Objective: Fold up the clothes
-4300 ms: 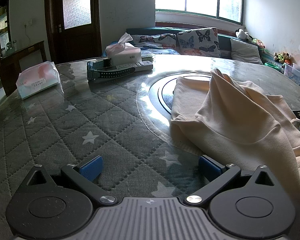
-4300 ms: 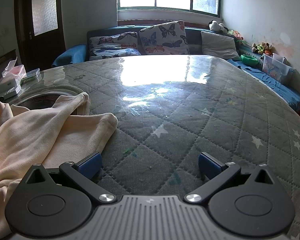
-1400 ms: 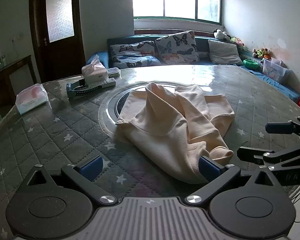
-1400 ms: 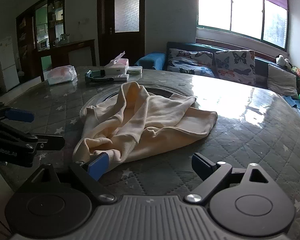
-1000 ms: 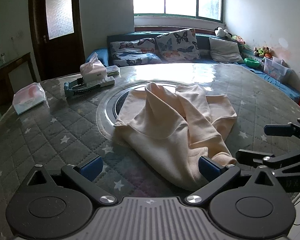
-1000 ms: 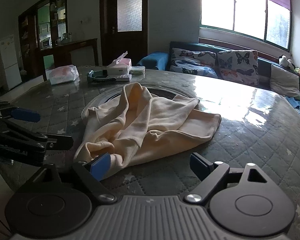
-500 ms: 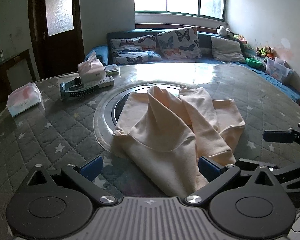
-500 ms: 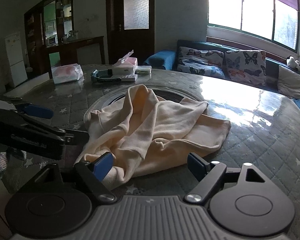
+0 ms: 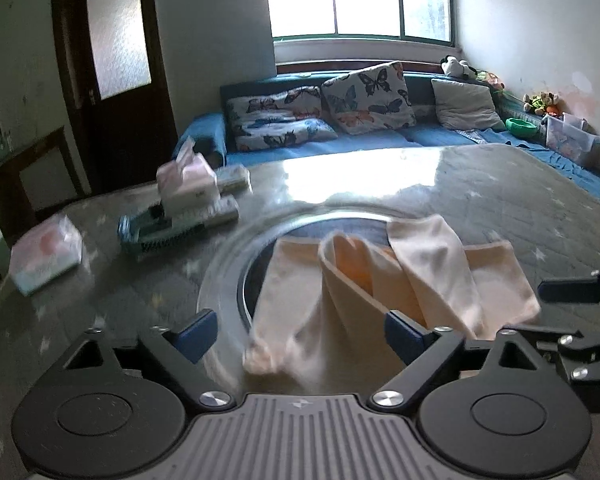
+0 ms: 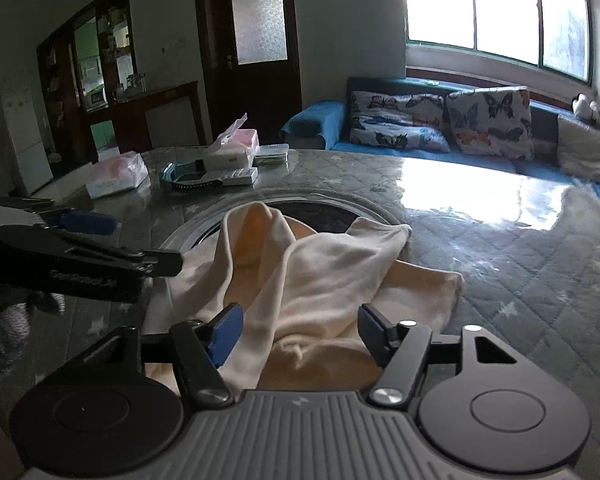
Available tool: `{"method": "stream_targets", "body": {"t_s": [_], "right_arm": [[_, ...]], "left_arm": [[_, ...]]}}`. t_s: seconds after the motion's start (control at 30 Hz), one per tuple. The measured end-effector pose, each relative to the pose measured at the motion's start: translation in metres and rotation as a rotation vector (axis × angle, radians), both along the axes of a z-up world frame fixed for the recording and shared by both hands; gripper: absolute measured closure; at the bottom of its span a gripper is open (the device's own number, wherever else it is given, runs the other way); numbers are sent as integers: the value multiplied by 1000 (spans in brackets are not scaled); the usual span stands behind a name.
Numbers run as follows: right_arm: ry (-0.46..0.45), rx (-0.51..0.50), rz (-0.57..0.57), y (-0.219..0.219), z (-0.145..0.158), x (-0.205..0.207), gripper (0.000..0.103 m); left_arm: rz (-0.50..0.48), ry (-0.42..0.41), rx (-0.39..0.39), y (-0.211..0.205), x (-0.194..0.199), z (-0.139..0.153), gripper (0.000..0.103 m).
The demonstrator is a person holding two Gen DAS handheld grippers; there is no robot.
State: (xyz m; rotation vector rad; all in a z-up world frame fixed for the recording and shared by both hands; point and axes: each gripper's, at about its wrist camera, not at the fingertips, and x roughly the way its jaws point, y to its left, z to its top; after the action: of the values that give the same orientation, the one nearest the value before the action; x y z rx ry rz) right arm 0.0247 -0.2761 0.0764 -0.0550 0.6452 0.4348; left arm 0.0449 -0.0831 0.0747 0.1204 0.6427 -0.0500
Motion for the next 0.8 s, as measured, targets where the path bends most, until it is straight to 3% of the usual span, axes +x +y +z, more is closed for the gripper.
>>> {"method": "stream_targets", "body": {"t_s": [0.1,0.33,0.4,0.47,0.53,0.67,0.8], "right_arm": [[22,13,-1,2,-2,21,44],[43,25,-14,2,-3,64,49],[50,25,-25,2,-4,76,50],[57,24,-35,3,-6,89,51],[64,23,-38,4,-7,98,51],[81,20,-35,13,-12,114,52],[100,-7,-18,31,-18,126,53]], "left_arm": [[2,12,-1,-1,28,-2,18],[-16,110,-84,1,86,-22,18],[-34,149,-97,0,99,-32,31],[-41,180,-123,3,105,-41,71],[-44,206,-158,7,108,-48,91],[-24,171,-186,17,98,-48,95],[5,102,-143,25,77,-34,96]]}}
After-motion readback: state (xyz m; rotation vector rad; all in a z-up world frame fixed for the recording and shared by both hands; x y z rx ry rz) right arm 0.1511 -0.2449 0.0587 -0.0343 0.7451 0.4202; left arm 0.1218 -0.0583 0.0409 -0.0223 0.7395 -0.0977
